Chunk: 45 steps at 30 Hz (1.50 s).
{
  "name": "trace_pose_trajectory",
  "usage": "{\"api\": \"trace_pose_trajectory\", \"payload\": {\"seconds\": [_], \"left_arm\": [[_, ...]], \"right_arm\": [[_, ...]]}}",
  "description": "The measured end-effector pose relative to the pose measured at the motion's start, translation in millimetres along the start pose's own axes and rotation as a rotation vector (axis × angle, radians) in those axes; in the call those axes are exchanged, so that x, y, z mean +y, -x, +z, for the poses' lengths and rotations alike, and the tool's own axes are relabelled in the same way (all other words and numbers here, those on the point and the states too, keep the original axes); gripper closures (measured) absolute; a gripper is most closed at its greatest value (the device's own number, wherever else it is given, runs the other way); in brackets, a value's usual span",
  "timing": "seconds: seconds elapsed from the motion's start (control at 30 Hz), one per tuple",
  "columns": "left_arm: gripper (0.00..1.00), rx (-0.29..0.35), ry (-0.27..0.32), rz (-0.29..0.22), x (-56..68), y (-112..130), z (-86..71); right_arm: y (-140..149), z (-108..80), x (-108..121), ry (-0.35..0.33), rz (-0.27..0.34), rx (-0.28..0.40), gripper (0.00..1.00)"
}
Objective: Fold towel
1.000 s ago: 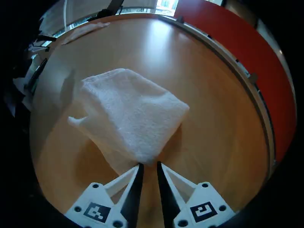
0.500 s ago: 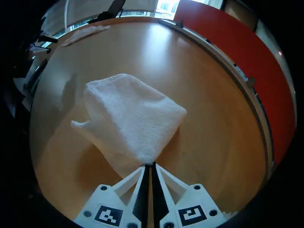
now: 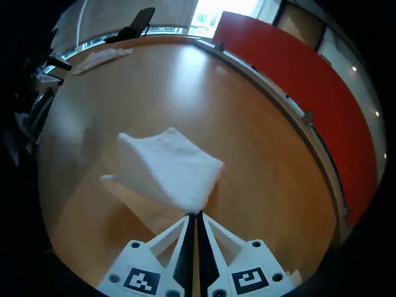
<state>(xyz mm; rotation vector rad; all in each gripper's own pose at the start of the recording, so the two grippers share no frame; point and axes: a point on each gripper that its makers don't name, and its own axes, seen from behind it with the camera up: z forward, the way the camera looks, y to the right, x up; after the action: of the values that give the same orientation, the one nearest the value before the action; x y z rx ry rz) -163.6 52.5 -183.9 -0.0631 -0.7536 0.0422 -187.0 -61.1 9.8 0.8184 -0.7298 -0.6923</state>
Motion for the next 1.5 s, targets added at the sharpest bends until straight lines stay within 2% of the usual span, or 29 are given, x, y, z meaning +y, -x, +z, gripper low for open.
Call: {"api": "trace_pose_trajectory", "payload": {"seconds": [0.3, 0.5, 0.8, 1.3, 1.5], "left_arm": [[0.04, 0.024, 0.011, 0.014, -1.1, -14.0, 2.6], [0.04, 0.043, 0.025, 0.024, 2.0, -23.9, 4.8], [0.04, 0.055, 0.039, 0.036, 7.2, -28.3, 2.6], [0.04, 0.050, 0.031, 0.029, 8.0, -23.2, -2.1], [0.04, 0.046, 0.027, 0.027, 8.1, -22.1, -1.3]], "right_arm": [[-52.9, -36.9, 15.1, 0.101, 0.017, 0.106, 0.97], [-87.2, -63.1, 24.3, 0.157, 0.039, 0.183, 0.82], [-64.8, -62.3, 22.3, 0.163, 0.042, 0.148, 0.61], [-47.4, -54.7, 29.4, 0.177, 0.031, 0.118, 0.26], [-39.3, -50.5, 28.5, 0.159, 0.026, 0.101, 0.26]]}}
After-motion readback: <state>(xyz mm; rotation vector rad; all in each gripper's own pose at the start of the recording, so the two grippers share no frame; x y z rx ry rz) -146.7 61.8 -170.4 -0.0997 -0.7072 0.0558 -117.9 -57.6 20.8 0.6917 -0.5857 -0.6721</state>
